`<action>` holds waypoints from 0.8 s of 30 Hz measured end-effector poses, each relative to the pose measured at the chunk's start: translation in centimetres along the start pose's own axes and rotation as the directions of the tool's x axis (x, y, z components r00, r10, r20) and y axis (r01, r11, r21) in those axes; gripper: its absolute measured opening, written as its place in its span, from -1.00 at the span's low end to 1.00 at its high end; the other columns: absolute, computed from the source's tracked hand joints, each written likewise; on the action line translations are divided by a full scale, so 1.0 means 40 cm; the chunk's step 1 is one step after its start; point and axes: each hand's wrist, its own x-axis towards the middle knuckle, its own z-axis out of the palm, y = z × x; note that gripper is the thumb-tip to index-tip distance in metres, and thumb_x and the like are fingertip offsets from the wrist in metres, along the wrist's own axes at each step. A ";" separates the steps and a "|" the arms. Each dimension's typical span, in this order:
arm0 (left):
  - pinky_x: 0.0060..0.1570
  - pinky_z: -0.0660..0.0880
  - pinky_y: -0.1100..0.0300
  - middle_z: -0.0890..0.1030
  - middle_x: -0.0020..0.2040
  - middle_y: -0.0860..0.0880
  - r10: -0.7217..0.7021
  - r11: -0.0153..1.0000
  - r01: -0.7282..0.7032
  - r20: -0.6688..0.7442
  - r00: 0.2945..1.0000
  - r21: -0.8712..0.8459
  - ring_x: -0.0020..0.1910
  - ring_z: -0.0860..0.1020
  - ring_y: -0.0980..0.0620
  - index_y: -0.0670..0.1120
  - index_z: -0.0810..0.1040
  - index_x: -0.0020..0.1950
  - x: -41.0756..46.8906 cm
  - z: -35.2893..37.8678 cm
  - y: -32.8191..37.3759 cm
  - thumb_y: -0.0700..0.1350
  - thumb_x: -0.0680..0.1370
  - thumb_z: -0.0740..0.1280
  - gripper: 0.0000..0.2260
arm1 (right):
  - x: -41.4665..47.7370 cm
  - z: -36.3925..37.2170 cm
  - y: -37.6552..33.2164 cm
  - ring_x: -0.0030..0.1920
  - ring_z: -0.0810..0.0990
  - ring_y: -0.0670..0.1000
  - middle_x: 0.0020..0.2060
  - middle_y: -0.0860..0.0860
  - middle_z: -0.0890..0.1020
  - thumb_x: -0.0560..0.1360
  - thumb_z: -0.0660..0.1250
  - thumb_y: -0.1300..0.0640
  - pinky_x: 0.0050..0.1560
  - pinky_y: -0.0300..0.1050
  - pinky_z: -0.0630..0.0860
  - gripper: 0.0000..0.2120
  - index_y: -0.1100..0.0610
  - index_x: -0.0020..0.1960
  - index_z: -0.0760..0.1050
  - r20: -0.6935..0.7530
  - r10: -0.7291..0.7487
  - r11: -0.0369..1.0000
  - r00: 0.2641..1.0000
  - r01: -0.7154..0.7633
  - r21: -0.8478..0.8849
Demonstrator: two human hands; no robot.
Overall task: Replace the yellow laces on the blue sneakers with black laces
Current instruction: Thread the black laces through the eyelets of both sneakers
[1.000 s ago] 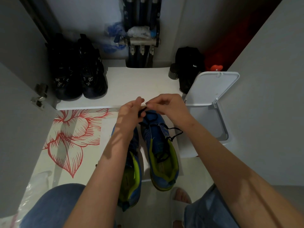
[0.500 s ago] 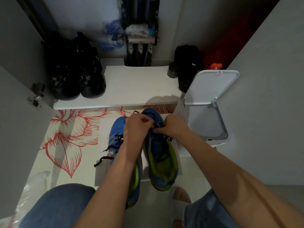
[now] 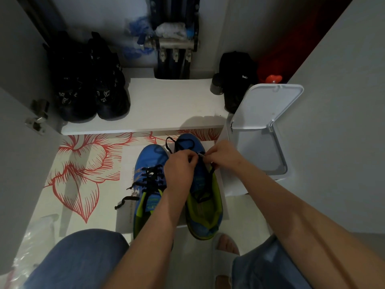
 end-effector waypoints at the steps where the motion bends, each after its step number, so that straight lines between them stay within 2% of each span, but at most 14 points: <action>1: -0.18 0.48 0.18 0.68 -0.03 -0.02 -0.003 1.000 0.003 -0.006 1.000 0.000 -0.10 0.61 0.02 -0.03 0.64 0.10 0.000 0.002 0.000 -0.07 0.58 0.26 -0.80 | 0.000 -0.002 0.002 -0.36 0.56 0.06 -0.23 0.30 0.64 0.40 0.39 0.32 -0.10 0.00 0.60 -0.84 0.38 -0.05 0.63 0.004 0.005 0.999 1.000 -0.005 0.034; 6: -0.15 0.49 0.14 0.66 -0.02 -0.03 0.014 0.997 -0.013 -0.006 1.000 0.076 -0.07 0.59 0.01 -0.04 0.62 0.12 0.000 0.010 0.000 -0.08 0.59 0.23 -0.80 | -0.002 -0.010 0.004 -0.34 0.53 0.05 -0.27 0.23 0.59 0.40 0.37 0.35 -0.13 -0.09 0.54 -0.83 0.40 -0.04 0.62 0.036 0.013 0.996 0.999 -0.016 0.087; 13: -0.10 0.52 0.08 0.64 0.01 -0.05 0.057 0.979 -0.066 0.055 0.997 0.195 -0.04 0.58 -0.03 -0.04 0.61 0.09 0.007 0.003 0.002 -0.09 0.59 0.22 -0.81 | -0.007 -0.013 0.009 -0.43 0.48 -0.03 -0.35 0.15 0.56 0.42 0.37 0.37 -0.37 -0.29 0.48 -0.83 0.38 0.00 0.62 0.039 0.013 0.990 0.999 -0.019 0.137; 18: -0.14 0.46 0.13 0.64 -0.04 -0.03 0.074 0.974 -0.084 0.052 0.996 0.209 -0.05 0.57 0.00 -0.03 0.62 0.04 0.005 -0.002 0.001 -0.10 0.60 0.21 -0.81 | -0.008 -0.019 0.015 -0.39 0.49 -0.03 -0.36 0.11 0.56 0.42 0.40 0.34 -0.39 -0.31 0.46 -0.81 0.34 0.03 0.62 0.072 0.015 0.983 0.997 -0.028 0.180; 24: -0.22 0.40 0.18 0.63 -0.04 -0.03 0.058 0.958 -0.064 0.030 0.998 0.281 -0.06 0.57 0.01 -0.03 0.60 0.04 0.008 0.009 0.004 -0.14 0.60 0.18 -0.81 | 0.001 -0.014 0.020 -0.35 0.51 -0.03 -0.25 0.14 0.59 0.43 0.41 0.33 -0.37 -0.30 0.46 -0.77 0.36 0.07 0.60 0.064 0.013 0.982 0.998 -0.025 0.186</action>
